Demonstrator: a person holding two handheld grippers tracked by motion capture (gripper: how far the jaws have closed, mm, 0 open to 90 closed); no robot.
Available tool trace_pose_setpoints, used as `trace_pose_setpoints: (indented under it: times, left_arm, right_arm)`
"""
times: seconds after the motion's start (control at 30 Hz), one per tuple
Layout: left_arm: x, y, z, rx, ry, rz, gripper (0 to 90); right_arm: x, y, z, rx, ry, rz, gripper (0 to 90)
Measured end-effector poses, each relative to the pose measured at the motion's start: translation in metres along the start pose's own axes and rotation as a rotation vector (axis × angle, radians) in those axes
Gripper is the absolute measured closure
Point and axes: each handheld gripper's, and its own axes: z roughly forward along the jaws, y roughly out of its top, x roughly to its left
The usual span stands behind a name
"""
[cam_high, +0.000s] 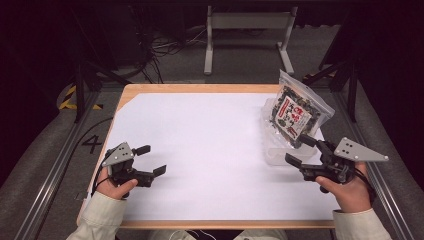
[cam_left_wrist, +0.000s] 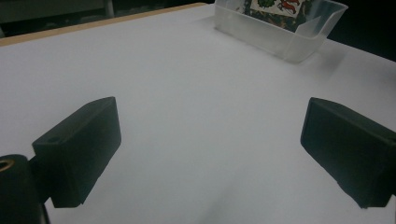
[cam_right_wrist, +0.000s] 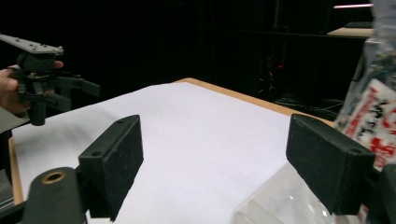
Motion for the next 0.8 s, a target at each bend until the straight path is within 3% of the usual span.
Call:
trace_pose_setpoints:
  times: [0.33,0.67,0.77,0.8]
  left_arm:
    - [0.000,-0.002,0.000,0.005,-0.009,-0.013,5.6]
    - [0.003,-0.004,0.001,0.009,-0.017,-0.015,5.4]
    - [0.004,-0.005,0.001,0.006,-0.021,-0.015,5.3]
    - [0.004,-0.005,0.001,0.004,-0.024,-0.015,5.2]
  right_arm:
    - [0.011,-0.006,0.020,0.003,0.034,-0.026,16.9]
    - [0.017,-0.023,0.039,0.005,0.087,0.001,16.2]
    - [0.018,-0.028,0.042,0.025,0.092,-0.024,15.9]
    - [0.019,-0.030,0.045,0.049,0.096,-0.054,15.9]
